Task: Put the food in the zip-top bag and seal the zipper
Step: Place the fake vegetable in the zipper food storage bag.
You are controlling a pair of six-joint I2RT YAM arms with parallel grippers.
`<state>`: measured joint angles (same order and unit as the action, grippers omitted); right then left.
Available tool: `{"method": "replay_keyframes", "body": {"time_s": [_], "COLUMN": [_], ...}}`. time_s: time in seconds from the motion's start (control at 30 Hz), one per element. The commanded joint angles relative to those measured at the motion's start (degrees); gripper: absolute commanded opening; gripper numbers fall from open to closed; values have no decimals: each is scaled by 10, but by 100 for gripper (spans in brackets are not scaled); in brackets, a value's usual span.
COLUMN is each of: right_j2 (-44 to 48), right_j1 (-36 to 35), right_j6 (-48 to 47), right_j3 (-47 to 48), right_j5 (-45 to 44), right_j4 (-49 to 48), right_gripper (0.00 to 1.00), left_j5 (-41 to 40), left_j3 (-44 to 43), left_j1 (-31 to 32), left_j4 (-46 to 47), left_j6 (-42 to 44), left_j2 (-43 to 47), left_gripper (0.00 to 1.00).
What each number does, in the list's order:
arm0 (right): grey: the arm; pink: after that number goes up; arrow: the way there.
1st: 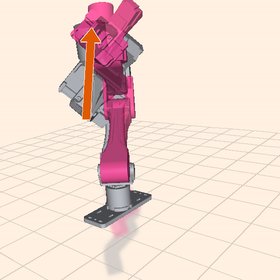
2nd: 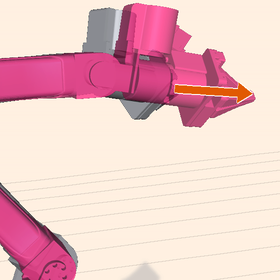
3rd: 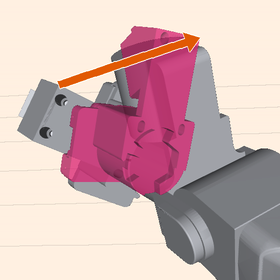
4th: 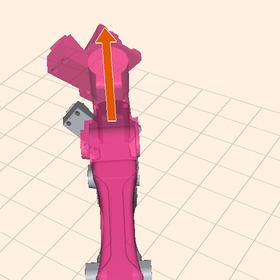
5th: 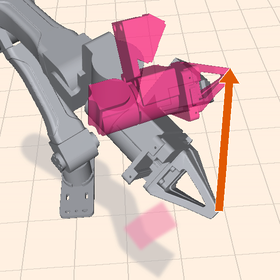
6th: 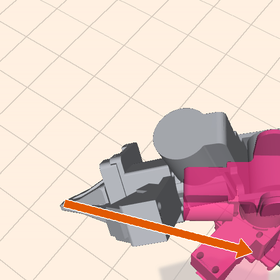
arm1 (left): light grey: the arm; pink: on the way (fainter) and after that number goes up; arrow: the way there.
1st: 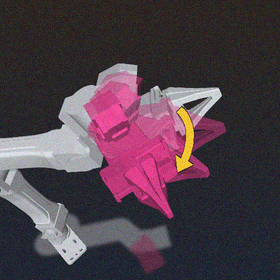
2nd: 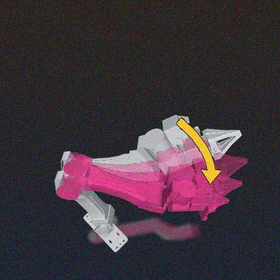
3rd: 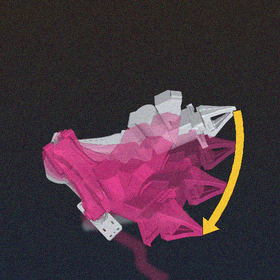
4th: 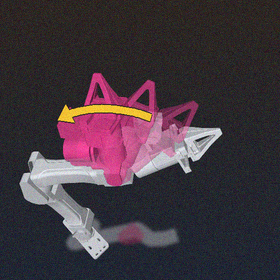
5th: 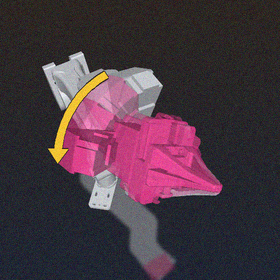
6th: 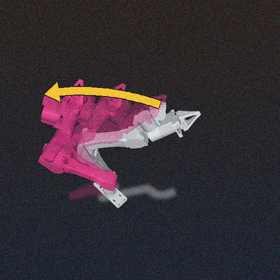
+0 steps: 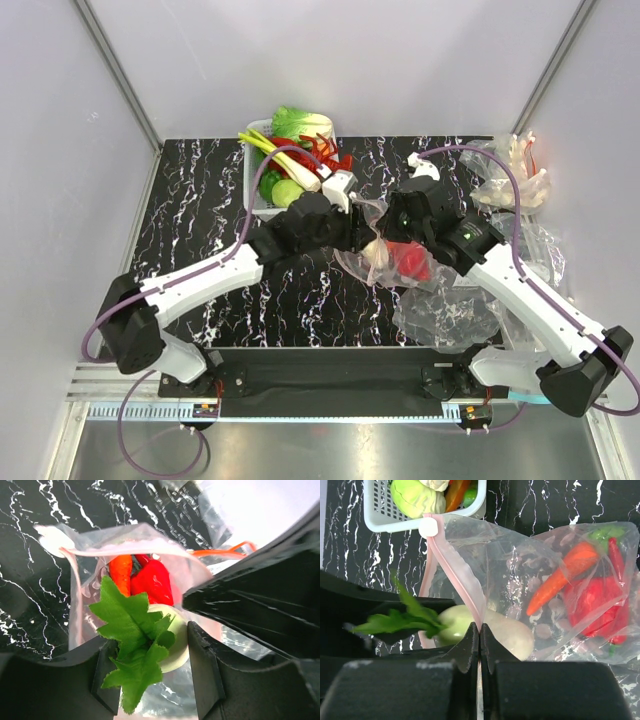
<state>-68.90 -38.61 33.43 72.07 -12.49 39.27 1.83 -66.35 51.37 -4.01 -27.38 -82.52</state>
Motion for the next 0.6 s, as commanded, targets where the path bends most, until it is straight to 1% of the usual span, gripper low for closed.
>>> {"method": "replay_keyframes", "body": {"time_s": [0.0, 0.1, 0.17, 0.2, 0.23, 0.3, 0.33, 0.37, 0.47, 0.57], "right_j2": [24, 32, 40, 41, 47, 51, 53, 54, 55, 59], "right_j1": [2, 2, 2, 3, 2, 3, 2, 2, 2, 2], "right_j6": [8, 11, 14, 17, 19, 20, 20, 21, 19, 14], "right_j3": [26, 21, 14, 11, 3, -5, -10, -11, -13, -14], "right_j5": [-4, -12, -20, -28, -31, -36, -37, -38, -42, -53], "right_j4": [-16, -23, -26, -28, -29, -36, -37, -38, -35, -25], "right_gripper": [0, 0, 0, 0, 0, 0, 0, 0, 0, 0], "left_j5": [-38, -32, -21, -19, -6, -2, -1, -1, -3, -7], "left_j3": [-35, -36, -30, -20, -12, 1, 1, 0, -21, -36], "left_j1": [18, 25, 24, 25, 25, 24, 25, 24, 24, 24], "left_j4": [29, 29, 30, 33, 38, 38, 38, 31, -8, -50], "left_j6": [22, 19, 9, 5, 0, 0, 3, 7, 21, 34], "left_j2": [-26, -43, -42, -35, -31, -19, -15, -12, 8, 34], "left_gripper": [33, 36, 40, 43, 56, 71, 76, 83, 91, 93]}}
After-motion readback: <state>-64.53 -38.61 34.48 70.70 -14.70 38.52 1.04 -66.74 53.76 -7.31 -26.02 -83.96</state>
